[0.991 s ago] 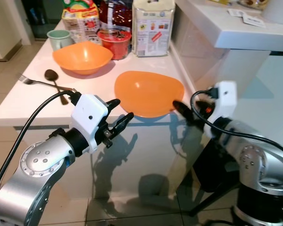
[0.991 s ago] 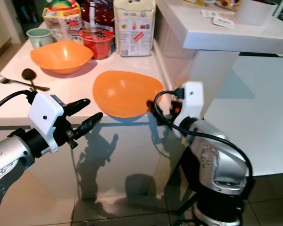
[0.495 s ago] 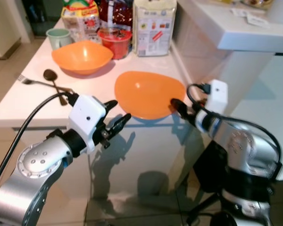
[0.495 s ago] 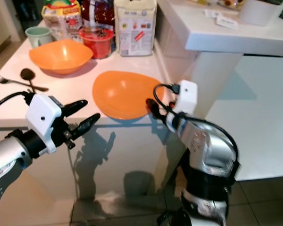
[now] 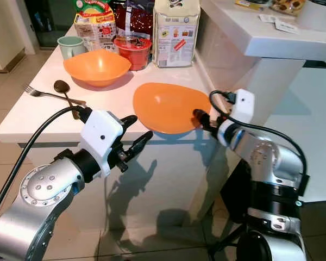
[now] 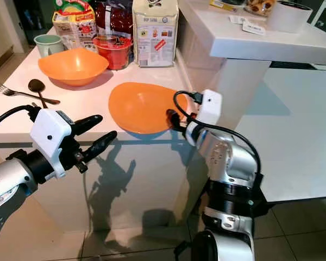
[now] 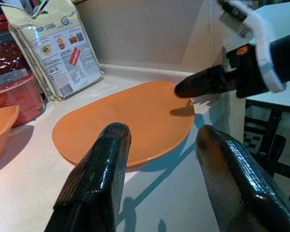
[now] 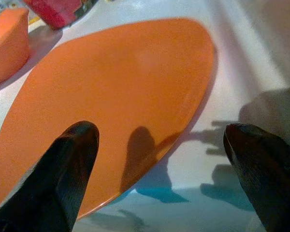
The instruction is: Setting the table
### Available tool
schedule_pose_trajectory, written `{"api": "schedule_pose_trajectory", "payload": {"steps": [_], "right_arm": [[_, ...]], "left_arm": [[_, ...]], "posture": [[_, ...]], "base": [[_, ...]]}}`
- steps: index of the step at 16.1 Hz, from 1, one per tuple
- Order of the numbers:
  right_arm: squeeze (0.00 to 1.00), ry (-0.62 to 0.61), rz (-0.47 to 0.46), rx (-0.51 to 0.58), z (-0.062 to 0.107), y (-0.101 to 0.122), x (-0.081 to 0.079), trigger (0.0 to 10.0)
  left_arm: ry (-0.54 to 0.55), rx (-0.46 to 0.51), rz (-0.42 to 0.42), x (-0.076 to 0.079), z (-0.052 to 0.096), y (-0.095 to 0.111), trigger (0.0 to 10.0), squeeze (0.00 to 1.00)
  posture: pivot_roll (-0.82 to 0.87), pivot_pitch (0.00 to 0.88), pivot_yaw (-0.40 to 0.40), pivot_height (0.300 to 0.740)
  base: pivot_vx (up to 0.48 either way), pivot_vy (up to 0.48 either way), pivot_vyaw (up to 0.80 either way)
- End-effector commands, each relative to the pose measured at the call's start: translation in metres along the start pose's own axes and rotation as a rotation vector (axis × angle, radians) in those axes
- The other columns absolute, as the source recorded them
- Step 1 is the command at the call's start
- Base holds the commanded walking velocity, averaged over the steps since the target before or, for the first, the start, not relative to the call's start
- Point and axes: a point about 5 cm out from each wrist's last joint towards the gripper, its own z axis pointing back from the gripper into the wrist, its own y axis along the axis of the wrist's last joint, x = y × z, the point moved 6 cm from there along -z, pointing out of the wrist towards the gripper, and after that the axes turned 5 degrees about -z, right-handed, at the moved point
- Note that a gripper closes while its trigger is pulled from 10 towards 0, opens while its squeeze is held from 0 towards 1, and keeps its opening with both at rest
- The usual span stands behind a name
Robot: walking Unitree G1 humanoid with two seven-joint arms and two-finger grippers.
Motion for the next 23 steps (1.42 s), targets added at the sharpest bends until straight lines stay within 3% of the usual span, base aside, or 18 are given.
{"api": "schedule_pose_trajectory", "payload": {"steps": [1, 5, 11, 15, 21, 22, 23], "right_arm": [[0.00, 0.029, 0.011, 0.019, -0.003, 0.007, -0.011, 10.0], [0.00, 0.059, 0.025, -0.005, -0.009, 0.000, -0.025, 10.0], [0.00, 0.058, 0.050, 0.046, -0.009, 0.012, -0.022, 10.0], [0.00, 0.100, 0.090, -0.031, -0.015, -0.016, -0.030, 10.0], [0.00, 0.081, -0.015, -0.063, -0.020, -0.022, -0.026, 9.8], [0.00, 0.081, -0.027, -0.064, -0.020, -0.022, -0.026, 8.5], [0.00, 0.080, -0.041, -0.067, -0.020, -0.022, -0.025, 4.0]], "left_arm": [[-0.011, 0.018, -0.012, 0.002, -0.001, 0.005, 10.0, 0.00], [-0.005, 0.014, -0.014, 0.001, -0.001, 0.005, 10.0, 0.00], [-0.003, 0.018, -0.014, -0.002, -0.006, 0.006, 10.0, 0.00], [0.001, 0.019, -0.014, -0.001, -0.009, 0.006, 10.0, 0.00], [0.006, 0.013, -0.014, 0.000, -0.003, 0.004, 10.0, 0.00], [0.004, 0.013, -0.014, 0.000, -0.003, 0.004, 10.0, 0.00], [0.002, 0.013, -0.012, 0.000, -0.003, 0.004, 10.0, 0.00]], "posture": [[0.08, 0.000, -0.081, 0.740], [0.09, 0.000, -0.084, 0.740], [0.08, 0.000, -0.080, 0.740], [0.08, 0.000, -0.081, 0.740], [0.08, 0.000, -0.084, 0.740], [0.08, 0.000, -0.082, 0.740], [0.08, 0.000, -0.082, 0.740]], "base": [[0.000, 0.000, 0.00], [0.000, 0.000, 0.00], [0.000, 0.000, 0.00], [0.000, 0.000, 0.00], [0.000, 0.000, 0.00], [0.000, 0.000, 0.00], [0.000, 0.000, 0.00]]}}
